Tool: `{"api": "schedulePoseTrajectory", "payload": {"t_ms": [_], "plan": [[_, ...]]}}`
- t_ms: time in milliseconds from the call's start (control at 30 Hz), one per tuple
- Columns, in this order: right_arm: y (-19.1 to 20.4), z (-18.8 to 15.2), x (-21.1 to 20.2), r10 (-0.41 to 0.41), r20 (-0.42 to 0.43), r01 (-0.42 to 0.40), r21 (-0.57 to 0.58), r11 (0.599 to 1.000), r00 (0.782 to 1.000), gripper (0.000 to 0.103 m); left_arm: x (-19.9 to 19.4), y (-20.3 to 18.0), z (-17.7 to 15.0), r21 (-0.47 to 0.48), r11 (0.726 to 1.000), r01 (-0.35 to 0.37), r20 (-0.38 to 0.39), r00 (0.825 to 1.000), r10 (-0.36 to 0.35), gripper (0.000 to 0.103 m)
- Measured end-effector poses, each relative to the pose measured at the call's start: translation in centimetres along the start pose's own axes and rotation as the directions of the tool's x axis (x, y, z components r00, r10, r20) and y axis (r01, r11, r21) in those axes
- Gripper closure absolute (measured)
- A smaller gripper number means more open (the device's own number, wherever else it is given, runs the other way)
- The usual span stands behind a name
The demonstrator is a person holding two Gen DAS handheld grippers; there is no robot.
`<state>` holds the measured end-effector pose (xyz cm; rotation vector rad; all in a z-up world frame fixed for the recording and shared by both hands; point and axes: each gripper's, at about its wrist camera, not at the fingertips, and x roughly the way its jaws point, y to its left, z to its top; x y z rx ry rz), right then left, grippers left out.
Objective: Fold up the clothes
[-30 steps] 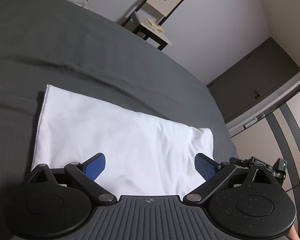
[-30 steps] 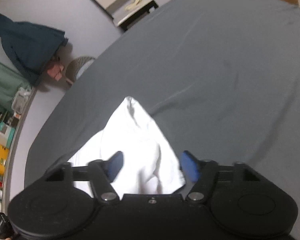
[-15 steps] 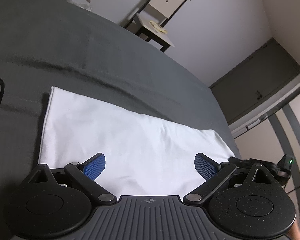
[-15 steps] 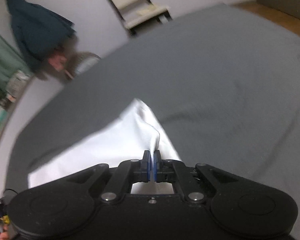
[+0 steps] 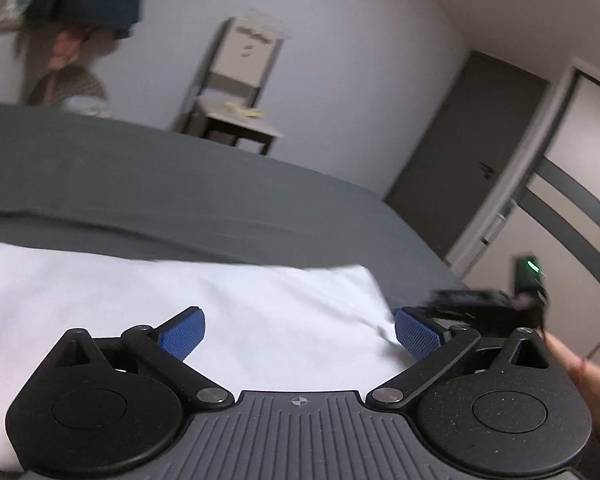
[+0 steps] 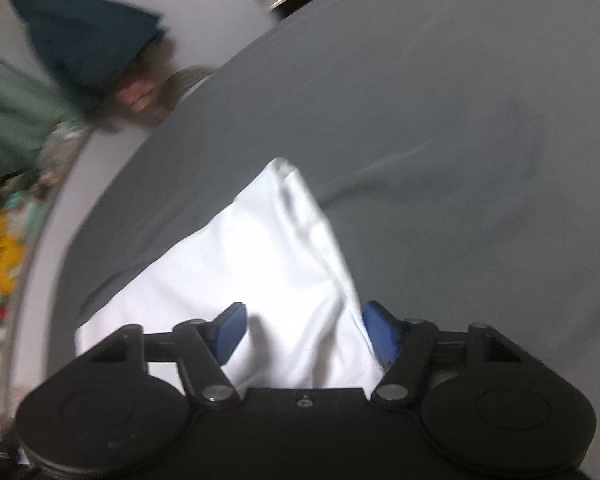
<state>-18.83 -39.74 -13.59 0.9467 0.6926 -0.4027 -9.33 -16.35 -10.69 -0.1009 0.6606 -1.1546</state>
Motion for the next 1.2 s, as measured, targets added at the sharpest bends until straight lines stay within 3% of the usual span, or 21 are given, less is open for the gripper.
{"api": "schedulePoseTrajectory", "payload": {"t_ms": [100,167,333,500,533,667,833,900,967,1133,1200], "plan": [[-1.2,1.1,0.2,0.091,-0.022,-0.092,-0.087,0.992,0.996,0.040,2.4,-1.8,-1.8,0.040,0.996,-0.079,-0.019,0.997,0.080,0.001],[-1.9,2.1,0.7,0.143,-0.048,-0.147,-0.121,0.982,0.989,0.041,3.8,-2.1,-2.9,0.016,0.993,-0.114,-0.030,0.993,0.115,0.001],[-2.9,4.6,2.5,0.294,-0.187,-0.303,-0.021,0.953,0.937,0.039,5.3,-1.5,-4.8,-0.089,0.984,-0.153,-0.081,0.986,0.146,0.001],[-2.1,5.1,2.5,0.331,-0.261,-0.358,-0.060,0.932,0.907,0.024,5.6,-1.4,-6.0,-0.128,0.981,-0.147,-0.065,0.988,0.140,0.001],[-2.1,5.1,2.4,0.334,-0.269,-0.361,-0.059,0.931,0.904,0.026,5.6,-1.5,-6.2,-0.144,0.980,-0.137,-0.057,0.990,0.130,0.001],[-2.3,4.5,2.9,0.349,-0.275,-0.363,0.001,0.932,0.896,0.052,5.5,-2.3,-7.0,-0.161,0.982,-0.093,-0.047,0.995,0.087,0.001],[-2.4,3.7,3.9,0.370,-0.275,-0.359,0.090,0.929,0.888,0.053,5.5,-2.8,-7.7,-0.166,0.981,-0.098,-0.055,0.994,0.091,0.001],[-2.5,3.4,4.3,0.378,-0.274,-0.357,0.125,0.926,0.884,0.063,5.4,-2.5,-7.7,-0.197,0.975,-0.099,-0.051,0.995,0.090,0.001],[-1.7,3.0,4.3,0.348,-0.260,-0.329,0.117,0.937,0.901,0.082,5.2,-2.4,-7.5,-0.209,0.972,-0.105,-0.065,0.994,0.093,0.001],[2.0,2.1,1.9,0.224,-0.180,-0.228,-0.004,0.974,0.958,0.087,2.2,-1.9,-5.1,-0.204,0.969,-0.140,-0.117,0.986,0.118,0.001],[4.2,1.9,0.0,0.192,-0.136,-0.200,-0.048,0.979,0.972,0.088,-0.3,-1.3,-3.2,-0.165,0.966,-0.199,-0.113,0.977,0.182,0.001]]}}
